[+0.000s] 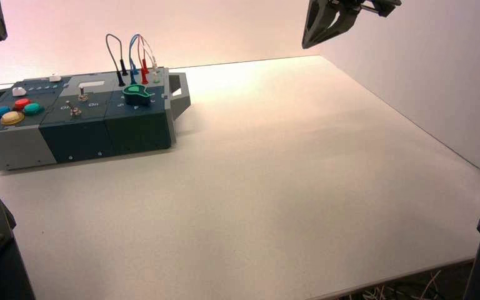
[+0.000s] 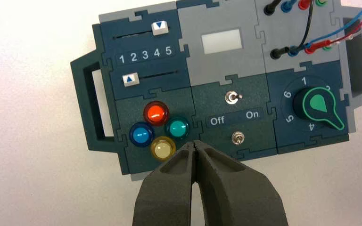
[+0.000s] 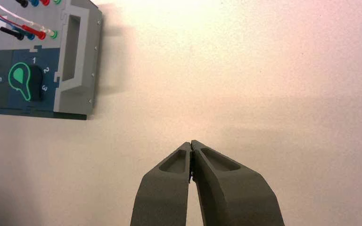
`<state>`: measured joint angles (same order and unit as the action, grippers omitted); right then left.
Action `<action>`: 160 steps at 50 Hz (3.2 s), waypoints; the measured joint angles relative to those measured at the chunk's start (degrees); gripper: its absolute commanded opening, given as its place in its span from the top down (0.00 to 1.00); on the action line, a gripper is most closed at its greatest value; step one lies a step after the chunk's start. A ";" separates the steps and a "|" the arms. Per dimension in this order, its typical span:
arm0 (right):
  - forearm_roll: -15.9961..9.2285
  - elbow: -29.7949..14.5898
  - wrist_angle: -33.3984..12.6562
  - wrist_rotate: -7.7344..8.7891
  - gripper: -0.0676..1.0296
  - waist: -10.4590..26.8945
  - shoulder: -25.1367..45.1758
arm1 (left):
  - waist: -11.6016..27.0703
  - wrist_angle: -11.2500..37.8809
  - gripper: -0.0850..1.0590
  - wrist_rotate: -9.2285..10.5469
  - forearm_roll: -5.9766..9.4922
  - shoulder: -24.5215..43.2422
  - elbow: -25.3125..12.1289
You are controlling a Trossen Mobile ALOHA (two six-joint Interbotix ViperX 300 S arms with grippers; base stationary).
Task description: Push the green button with the left gripper.
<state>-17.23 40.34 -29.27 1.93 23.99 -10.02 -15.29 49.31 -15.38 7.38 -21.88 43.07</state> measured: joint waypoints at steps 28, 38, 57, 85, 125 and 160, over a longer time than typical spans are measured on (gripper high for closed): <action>0.18 0.00 0.35 0.00 0.96 -0.09 0.35 | -0.62 1.05 0.95 0.00 0.09 1.85 0.35; 0.18 0.00 0.35 0.00 0.96 -0.09 0.35 | -1.05 1.05 0.95 0.00 0.18 2.90 0.35; 0.53 -0.35 0.53 0.00 0.96 -0.09 0.35 | -1.14 -0.62 0.95 0.00 0.79 8.09 0.62; 1.76 -0.44 0.97 0.00 0.96 -0.62 0.44 | -1.14 -3.96 0.95 0.00 0.88 14.24 0.97; 2.46 -0.09 1.05 0.00 0.96 -1.58 0.44 | -5.19 -8.79 0.95 -0.09 0.88 18.46 0.97; 2.55 0.44 1.23 0.00 0.96 -1.76 1.67 | -0.88 -8.79 0.95 -1.58 2.29 21.45 0.62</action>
<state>-14.68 40.78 -28.04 1.93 22.24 -8.35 -16.17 40.52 -16.96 9.67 -0.44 43.68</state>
